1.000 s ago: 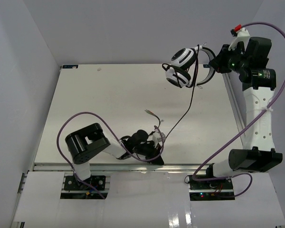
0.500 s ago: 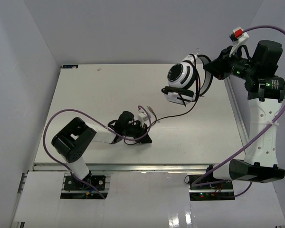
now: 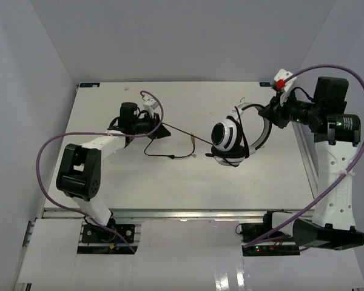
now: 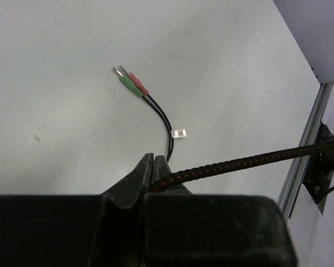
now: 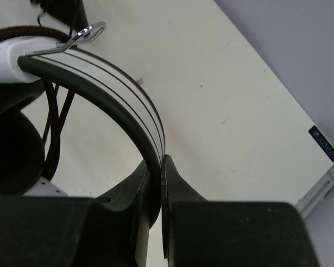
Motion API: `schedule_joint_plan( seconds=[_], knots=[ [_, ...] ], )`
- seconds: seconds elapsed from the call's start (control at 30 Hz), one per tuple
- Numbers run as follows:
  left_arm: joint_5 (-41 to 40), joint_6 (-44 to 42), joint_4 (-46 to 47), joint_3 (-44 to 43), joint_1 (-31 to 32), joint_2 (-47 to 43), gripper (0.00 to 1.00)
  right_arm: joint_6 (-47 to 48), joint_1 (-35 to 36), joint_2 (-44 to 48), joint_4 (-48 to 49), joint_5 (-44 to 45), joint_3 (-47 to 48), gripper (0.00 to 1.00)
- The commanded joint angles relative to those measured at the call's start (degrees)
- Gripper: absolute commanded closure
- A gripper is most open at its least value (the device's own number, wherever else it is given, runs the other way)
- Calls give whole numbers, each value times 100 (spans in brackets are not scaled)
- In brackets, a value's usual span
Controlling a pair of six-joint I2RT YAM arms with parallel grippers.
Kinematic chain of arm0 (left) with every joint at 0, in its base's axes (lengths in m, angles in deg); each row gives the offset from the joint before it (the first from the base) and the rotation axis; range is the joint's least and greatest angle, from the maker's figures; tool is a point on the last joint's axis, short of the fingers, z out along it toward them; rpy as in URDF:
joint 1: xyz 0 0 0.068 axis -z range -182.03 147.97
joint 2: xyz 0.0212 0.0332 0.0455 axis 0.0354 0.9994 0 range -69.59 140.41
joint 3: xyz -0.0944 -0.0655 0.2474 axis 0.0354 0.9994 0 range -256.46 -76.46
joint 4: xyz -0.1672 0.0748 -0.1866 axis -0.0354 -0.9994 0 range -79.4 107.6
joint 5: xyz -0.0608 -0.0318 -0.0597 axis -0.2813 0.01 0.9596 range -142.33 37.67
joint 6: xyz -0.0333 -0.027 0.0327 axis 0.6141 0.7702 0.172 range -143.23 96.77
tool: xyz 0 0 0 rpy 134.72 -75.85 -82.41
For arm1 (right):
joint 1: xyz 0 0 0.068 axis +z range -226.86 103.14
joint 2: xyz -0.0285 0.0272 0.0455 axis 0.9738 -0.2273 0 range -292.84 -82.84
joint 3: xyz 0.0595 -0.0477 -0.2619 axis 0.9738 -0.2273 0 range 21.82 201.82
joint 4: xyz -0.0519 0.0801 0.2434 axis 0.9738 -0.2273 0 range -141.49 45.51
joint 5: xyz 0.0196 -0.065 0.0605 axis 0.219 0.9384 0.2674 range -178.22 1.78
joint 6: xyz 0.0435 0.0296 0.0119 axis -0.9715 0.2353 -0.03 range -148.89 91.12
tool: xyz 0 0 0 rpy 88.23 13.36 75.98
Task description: Wrap the headphones
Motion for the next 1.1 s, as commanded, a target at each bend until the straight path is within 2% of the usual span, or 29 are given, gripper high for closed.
schedule_joint_plan(
  seconds=[0.0,0.1,0.2,0.33,0.47,0.57,0.7,0.8,1.07],
  knots=[
    [-398,-111,-1060,-1136,-346,152,100,1454,217,809,-286,359,-1031,92],
    [-433,116,-1321,-1697,-396,190,100,1761,522,1069,-129,722,-1871,92],
    [-135,437,-1508,-2316,-407,267,100,1852,946,1278,120,1133,-2551,92],
    [408,957,-1534,-2949,-301,227,100,1164,2051,1346,894,1972,-3326,92],
    [707,1281,-1354,-2978,58,-116,100,140,2917,926,1752,3056,-3644,92],
    [858,1459,-1277,-2917,341,-414,100,-463,3064,346,2320,3808,-3531,92],
    [955,1746,-1212,-2787,628,-1019,100,-867,3065,-217,2583,4485,-3159,92],
    [1020,2053,-1050,-2605,813,-1440,100,-1142,3074,-848,2793,5447,-2690,92],
    [871,2647,-727,-1952,1774,-1890,95,-2058,3059,-1949,2806,6031,-1041,92]
  ],
)
